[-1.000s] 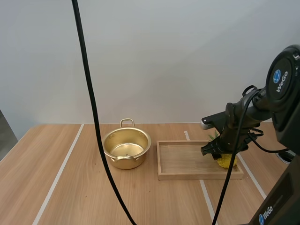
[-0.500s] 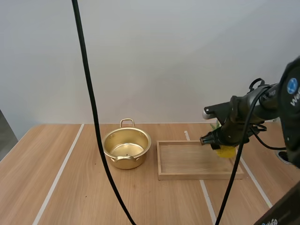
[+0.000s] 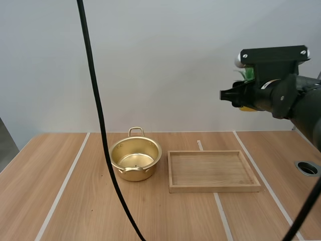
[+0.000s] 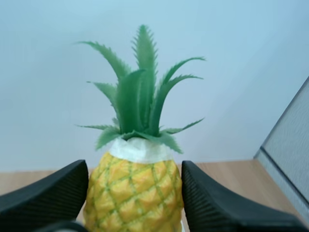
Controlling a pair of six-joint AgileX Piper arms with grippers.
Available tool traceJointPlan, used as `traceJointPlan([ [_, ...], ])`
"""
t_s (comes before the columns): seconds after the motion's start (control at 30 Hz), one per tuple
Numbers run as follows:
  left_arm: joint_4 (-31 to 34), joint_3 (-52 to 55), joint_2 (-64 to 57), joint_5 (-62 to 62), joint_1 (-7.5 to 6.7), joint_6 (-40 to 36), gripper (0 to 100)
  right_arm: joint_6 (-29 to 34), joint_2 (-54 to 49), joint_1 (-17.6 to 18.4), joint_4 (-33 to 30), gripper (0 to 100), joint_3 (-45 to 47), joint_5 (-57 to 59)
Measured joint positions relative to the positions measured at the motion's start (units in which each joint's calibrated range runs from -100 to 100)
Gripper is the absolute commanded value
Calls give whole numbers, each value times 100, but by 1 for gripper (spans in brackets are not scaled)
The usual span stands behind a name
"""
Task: Open the pot, put the pineapple inside, and close it
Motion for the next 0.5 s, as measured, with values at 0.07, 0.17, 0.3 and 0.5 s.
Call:
traceJointPlan([
  [0.07, 0, 0, 0, 0, 0, 0, 0, 0, -280, 0, 79, 0, 0, -3],
  [0.17, 0, 0, 0, 0, 0, 0, 0, 0, -649, 11, 144, 0, 0, -37],
  [0.3, 0, 0, 0, 0, 0, -11, 0, 0, -900, 214, 238, 0, 0, -56],
  [0.5, 0, 0, 0, 0, 0, -11, 0, -781, -625, 526, 728, 0, 0, -36],
])
